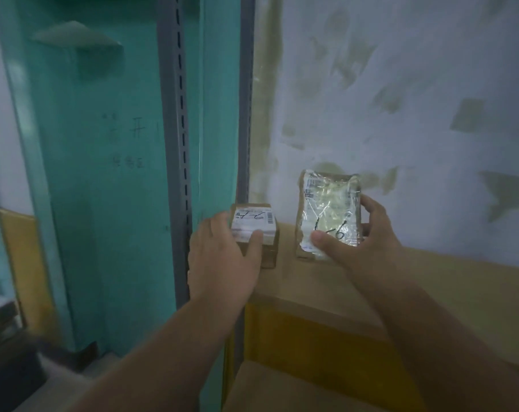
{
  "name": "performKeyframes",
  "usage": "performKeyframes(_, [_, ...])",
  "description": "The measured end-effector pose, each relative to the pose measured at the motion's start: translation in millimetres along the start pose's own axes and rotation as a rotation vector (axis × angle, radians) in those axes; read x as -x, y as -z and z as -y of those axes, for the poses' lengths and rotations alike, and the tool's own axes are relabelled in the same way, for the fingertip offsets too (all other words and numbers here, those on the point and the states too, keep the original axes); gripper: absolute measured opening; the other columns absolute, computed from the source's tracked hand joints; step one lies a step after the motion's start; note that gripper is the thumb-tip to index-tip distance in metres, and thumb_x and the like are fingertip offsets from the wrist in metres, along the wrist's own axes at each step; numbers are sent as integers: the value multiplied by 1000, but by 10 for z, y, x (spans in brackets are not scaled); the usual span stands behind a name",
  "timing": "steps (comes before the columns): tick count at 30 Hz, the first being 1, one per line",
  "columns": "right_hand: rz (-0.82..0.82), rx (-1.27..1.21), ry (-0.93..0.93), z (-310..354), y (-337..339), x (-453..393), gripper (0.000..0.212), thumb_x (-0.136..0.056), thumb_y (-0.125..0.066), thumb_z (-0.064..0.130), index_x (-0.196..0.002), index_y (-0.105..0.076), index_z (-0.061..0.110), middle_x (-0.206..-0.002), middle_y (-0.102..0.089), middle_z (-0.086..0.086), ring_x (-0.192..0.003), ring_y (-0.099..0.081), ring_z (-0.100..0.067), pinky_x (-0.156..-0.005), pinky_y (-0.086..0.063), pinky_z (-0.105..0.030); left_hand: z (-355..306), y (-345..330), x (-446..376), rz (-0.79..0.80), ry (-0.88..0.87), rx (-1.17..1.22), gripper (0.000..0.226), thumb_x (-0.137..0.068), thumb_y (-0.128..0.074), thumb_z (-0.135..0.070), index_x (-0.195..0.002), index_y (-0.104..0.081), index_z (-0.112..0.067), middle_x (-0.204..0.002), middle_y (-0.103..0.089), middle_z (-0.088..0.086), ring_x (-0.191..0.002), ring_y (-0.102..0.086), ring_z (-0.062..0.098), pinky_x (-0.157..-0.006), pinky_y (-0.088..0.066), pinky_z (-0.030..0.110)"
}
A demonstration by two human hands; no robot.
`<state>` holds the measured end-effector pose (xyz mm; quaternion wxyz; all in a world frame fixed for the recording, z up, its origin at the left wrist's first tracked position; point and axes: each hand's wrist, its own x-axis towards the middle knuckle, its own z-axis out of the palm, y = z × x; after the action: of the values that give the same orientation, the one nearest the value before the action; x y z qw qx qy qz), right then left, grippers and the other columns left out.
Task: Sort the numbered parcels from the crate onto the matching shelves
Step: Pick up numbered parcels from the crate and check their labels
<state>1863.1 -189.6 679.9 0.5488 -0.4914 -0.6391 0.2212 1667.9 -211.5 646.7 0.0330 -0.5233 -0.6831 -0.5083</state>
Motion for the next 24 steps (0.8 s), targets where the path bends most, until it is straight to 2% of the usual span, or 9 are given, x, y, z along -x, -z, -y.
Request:
performKeyframes(2, [29, 23, -7, -12, 15, -9, 92, -67, -88, 47, -142, -36, 42, -104, -65, 14, -92, -66, -6, -66, -48, -20, 34, 36, 150, -7, -148, -41, 53, -90, -56, -49, -134, -45, -21, -128, -50, 0, -121, -42, 17, -99, -32, 31])
performKeyframes(5, [80, 108, -26, 1, 32, 1, 97, -66, -88, 51, -146, -35, 36, -114, -64, 10, -97, -65, -9, -66, -45, -18, 142, 71, 289, 25, -282, -69, 49, -89, -57, -48, -130, -47, -22, -123, -53, -2, -117, -46, 15, -96, -31, 29])
performKeyframes(9, [119, 260, -108, 34, -51, -41, 94, -70, -85, 52, -145, -36, 28, -119, -58, 7, -94, -56, -10, -62, -39, -19, 293, 176, 334, 93, -407, -89, 51, -88, -44, -55, -128, -47, -25, -125, -53, -5, -117, -46, 14, -95, -34, 30])
performKeyframes(12, [108, 387, -183, 53, -188, -75, 93, -67, -85, 57, -141, -39, 24, -131, -58, 3, -106, -58, -18, -79, -48, -33, 411, 258, 299, 127, -445, -56, 53, -88, -43, -57, -128, -50, -24, -124, -54, -5, -116, -45, 12, -96, -39, 35])
performKeyframes(14, [84, 441, -236, 53, -268, -72, 90, -67, -84, 60, -136, -42, 22, -127, -60, 2, -108, -61, -21, -87, -52, -38, 482, 299, 265, 164, -470, -39, 52, -87, -45, -56, -128, -50, -24, -124, -54, -5, -116, -46, 13, -96, -42, 39])
performKeyframes(19, [26, 675, -302, 77, -341, 4, 76, -72, -64, 77, -117, -60, 15, -106, -67, -5, -97, -64, -26, -83, -55, -40, 564, 325, 246, 258, -543, -5, 52, -87, -42, -58, -129, -47, -28, -125, -51, -8, -118, -45, 12, -97, -40, 38])
performKeyframes(21, [-5, 769, -293, 88, -329, 47, 74, -79, -57, 76, -116, -62, 13, -109, -66, -10, -98, -63, -28, -84, -54, -39, 578, 317, 268, 298, -558, 8, 51, -87, -42, -59, -129, -46, -30, -125, -49, -11, -117, -43, 9, -95, -38, 35])
performKeyframes(24, [-40, 827, -273, 130, -290, 123, 74, -84, -54, 72, -130, -56, 13, -124, -57, -12, -111, -59, -30, -90, -51, -40, 602, 324, 329, 321, -573, 7, 51, -87, -42, -60, -128, -49, -29, -123, -51, -11, -114, -43, 7, -92, -31, 30])
